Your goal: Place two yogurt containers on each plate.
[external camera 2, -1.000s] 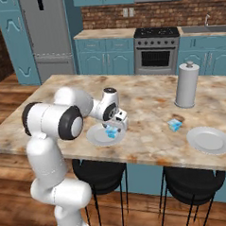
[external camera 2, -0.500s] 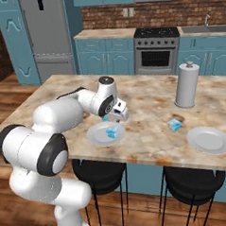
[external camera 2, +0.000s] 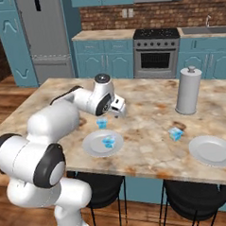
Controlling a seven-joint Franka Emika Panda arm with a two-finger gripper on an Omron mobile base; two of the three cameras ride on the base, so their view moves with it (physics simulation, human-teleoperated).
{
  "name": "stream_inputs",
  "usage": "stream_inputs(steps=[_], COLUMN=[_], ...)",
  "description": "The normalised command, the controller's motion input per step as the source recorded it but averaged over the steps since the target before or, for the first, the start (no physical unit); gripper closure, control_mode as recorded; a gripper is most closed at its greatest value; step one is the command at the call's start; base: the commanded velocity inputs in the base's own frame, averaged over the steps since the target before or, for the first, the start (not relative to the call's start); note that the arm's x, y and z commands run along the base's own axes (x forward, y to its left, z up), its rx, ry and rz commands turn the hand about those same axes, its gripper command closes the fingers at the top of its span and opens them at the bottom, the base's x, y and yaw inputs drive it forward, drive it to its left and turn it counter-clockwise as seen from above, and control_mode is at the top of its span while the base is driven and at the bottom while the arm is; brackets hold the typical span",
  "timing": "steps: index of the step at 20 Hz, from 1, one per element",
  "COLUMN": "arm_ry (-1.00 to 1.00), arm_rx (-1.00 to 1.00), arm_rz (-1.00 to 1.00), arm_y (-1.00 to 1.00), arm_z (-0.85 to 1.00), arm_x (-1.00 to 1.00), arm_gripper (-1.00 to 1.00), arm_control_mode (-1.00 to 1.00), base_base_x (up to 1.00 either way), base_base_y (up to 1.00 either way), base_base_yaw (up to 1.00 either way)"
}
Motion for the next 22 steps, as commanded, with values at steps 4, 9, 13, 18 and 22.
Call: stream_inputs(steps=[4, 9, 13, 18, 22], arm_ry=[0.0, 0.02, 0.09, 0.13, 0.05], arm_rx=[0.0, 0.0, 0.0, -0.05, -0.24], arm_rz=[0.0, 0.09, 0.3, 0.34, 0.22], arm_y=[0.0, 0.21, 0.42, 0.25, 0.09], arm_z=[0.0, -0.04, -0.23, -0.34, -0.29], arm_x=[0.0, 0.8, 0.74, 0.7, 0.21], arm_gripper=[-1.0, -1.0, -1.0, -1.0, -1.0], arm_control_mode=[1.0, -1.0, -1.0, -1.0, -1.0], base_base_x=[1.0, 0.2, 0.0, 0.0, 0.0], base_base_y=[0.0, 0.02, 0.0, 0.0, 0.0], base_base_yaw=[0.0, 0.0, 0.0, 0.0, 0.0])
